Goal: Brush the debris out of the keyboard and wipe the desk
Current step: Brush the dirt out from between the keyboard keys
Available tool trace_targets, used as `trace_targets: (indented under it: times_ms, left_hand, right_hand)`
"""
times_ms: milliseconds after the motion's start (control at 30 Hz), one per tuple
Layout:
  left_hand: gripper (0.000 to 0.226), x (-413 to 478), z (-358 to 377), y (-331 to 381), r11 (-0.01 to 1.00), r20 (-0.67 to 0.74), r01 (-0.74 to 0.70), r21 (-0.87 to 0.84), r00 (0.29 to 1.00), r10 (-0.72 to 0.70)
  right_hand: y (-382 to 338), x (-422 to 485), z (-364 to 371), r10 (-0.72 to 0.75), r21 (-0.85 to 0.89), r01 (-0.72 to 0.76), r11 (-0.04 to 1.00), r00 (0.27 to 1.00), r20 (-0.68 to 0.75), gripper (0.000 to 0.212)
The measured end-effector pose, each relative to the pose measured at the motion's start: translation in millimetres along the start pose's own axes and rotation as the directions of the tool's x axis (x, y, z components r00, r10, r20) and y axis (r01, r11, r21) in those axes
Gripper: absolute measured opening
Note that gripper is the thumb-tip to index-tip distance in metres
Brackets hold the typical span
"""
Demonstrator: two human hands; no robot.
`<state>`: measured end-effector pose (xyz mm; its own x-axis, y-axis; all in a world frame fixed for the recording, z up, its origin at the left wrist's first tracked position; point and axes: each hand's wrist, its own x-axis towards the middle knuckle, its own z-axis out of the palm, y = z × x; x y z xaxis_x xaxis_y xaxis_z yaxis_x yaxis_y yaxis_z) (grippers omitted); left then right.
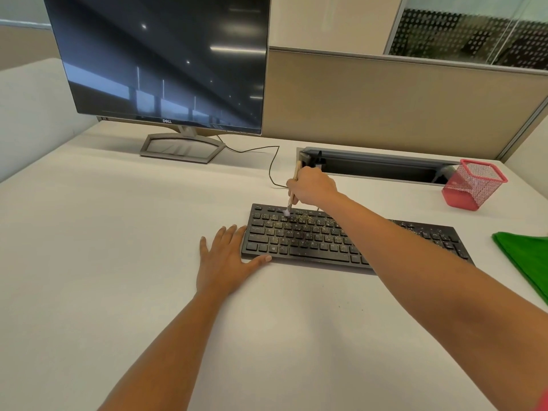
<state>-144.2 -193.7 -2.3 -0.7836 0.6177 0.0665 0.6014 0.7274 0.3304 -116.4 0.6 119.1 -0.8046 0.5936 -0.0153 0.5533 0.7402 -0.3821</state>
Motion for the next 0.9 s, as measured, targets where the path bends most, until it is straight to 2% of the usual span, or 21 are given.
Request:
trace_targets:
  times_ms: [233,433,667,900]
  left_hand:
    - [0.108,0,0,0,1.0,-0.007,-0.003,0.002,1.0,0.003]
    - [0.108,1,1,-1,1.0,-0.012,-0.005,-0.002,1.0,0.005]
    - [0.108,1,3,-2,1.0,-0.014,0.0,-0.003,1.0,0.0]
    - [0.108,2,4,-3,1.0,-0.023,-0.009,-0.001,1.0,0.009]
  right_hand:
    - [0,2,2,-0.001,0.028,0.005,1.0,0.988,-0.152,0.04]
    - [0,0,3,-0.004,0.032,0.005,0.999,1.0,-0.016,0.034]
    - [-8,0,6,-0.061,0.1,0.072,0.992,0.992,-0.115,0.045]
    - [-10,-3,9,-0.081,0.043,0.081,0.996,0.997,-0.006,0.034]
